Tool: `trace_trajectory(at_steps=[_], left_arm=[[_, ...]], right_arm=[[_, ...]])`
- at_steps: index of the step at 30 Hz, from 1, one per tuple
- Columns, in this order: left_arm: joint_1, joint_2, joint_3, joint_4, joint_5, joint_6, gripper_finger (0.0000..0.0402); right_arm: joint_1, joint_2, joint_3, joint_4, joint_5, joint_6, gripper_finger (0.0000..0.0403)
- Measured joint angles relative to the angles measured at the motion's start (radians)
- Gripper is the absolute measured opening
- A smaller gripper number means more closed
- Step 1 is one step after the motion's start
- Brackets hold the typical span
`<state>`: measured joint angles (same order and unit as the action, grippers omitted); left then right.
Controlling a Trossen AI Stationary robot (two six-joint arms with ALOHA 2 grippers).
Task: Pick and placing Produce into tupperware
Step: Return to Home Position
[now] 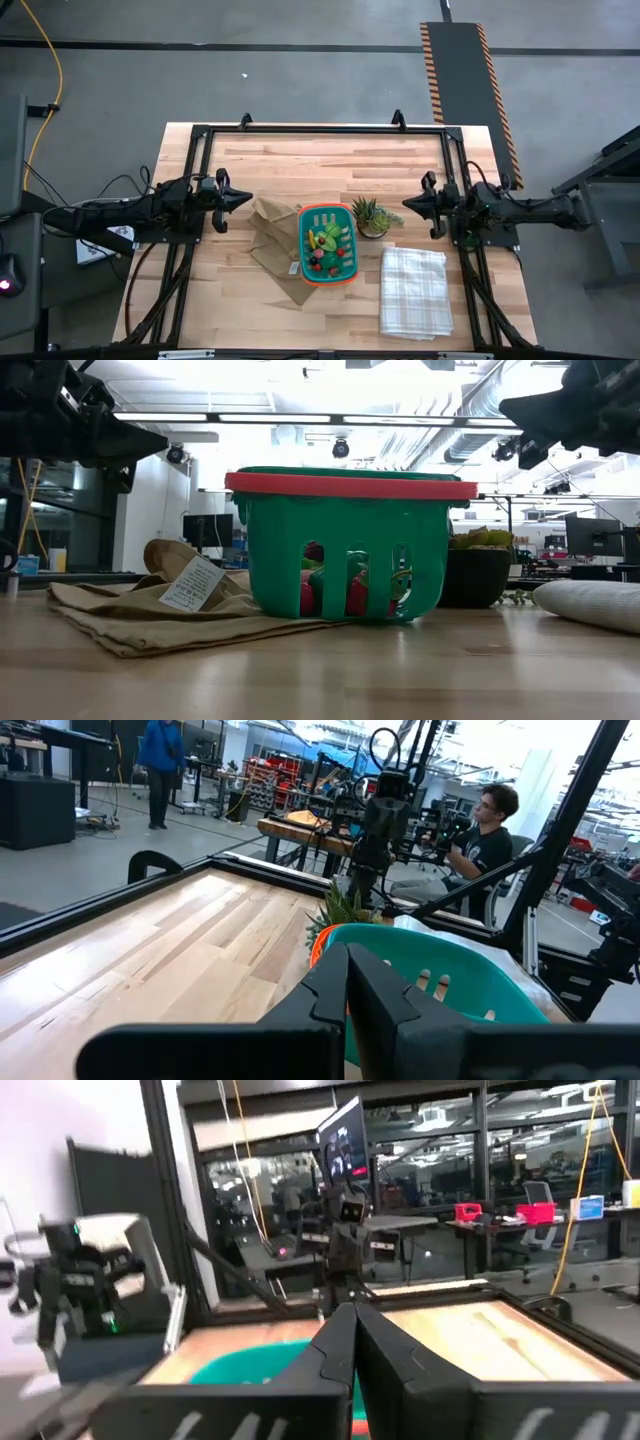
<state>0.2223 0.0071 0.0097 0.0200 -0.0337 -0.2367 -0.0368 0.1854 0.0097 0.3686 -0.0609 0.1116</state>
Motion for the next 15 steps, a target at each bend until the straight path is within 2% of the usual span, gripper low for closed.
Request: trace_trajectory(at_steps=[9,15], left_arm=[[0.000,0.000,0.000,0.000,0.000,0.000,0.0001],[0.000,0.000,0.000,0.000,0.000,0.000,0.0001]], right_arm=[[0.000,-0.104,0.000,-0.239,-0.004,-0.050,0.0000],[0.000,-0.142,0.000,-0.326,-0.008,-0.057,0.0000]])
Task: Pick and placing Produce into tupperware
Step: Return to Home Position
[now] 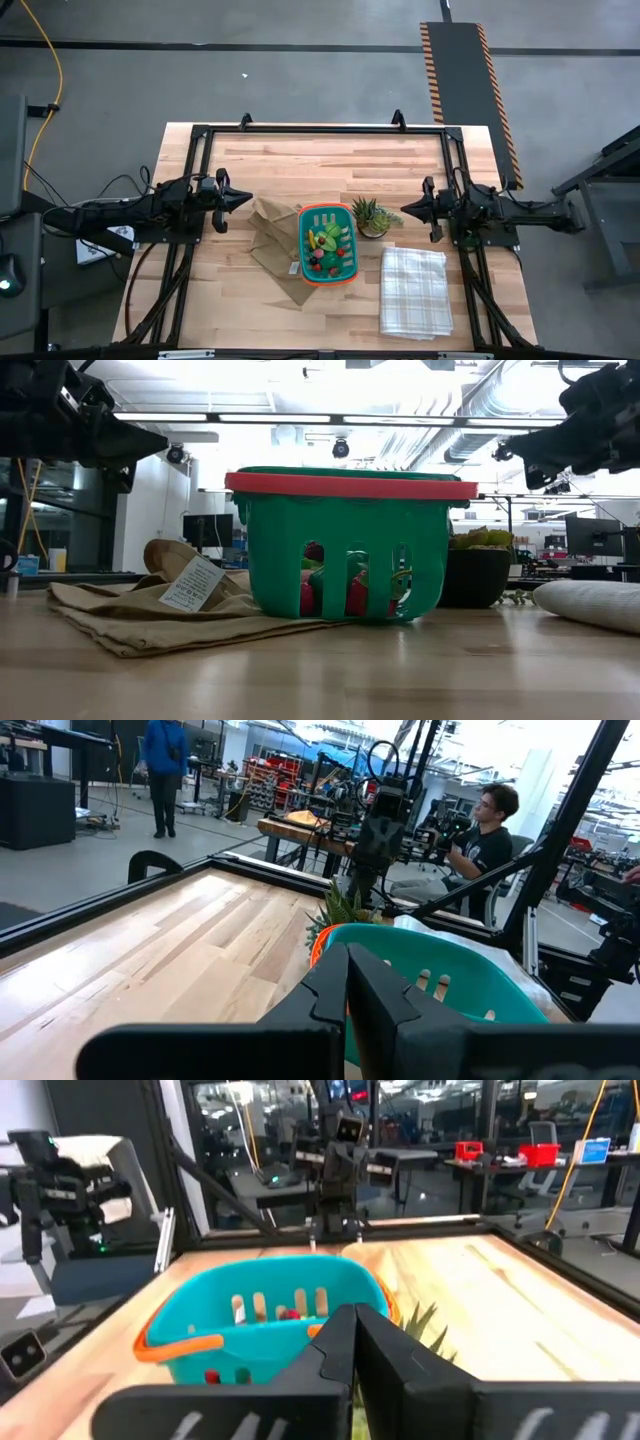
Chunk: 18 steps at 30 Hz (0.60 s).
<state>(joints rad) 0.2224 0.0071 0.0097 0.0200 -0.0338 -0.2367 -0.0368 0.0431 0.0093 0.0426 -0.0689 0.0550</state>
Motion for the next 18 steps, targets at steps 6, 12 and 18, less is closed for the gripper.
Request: trace_trajectory(at_steps=[6,12,18], left_arm=[[0.000,0.000,0.000,0.000,0.000,0.000,0.0001],[0.000,0.000,0.000,0.000,0.000,0.000,0.0001],[0.000,0.000,0.000,0.000,0.000,0.000,0.0001]], right_arm=[[0.000,-0.039,0.000,-0.020,0.000,-0.011,0.0000],[0.000,-0.038,0.000,-0.020,0.008,-0.011,0.0000],[0.000,-0.038,0.000,-0.020,0.008,-0.011,0.0000]])
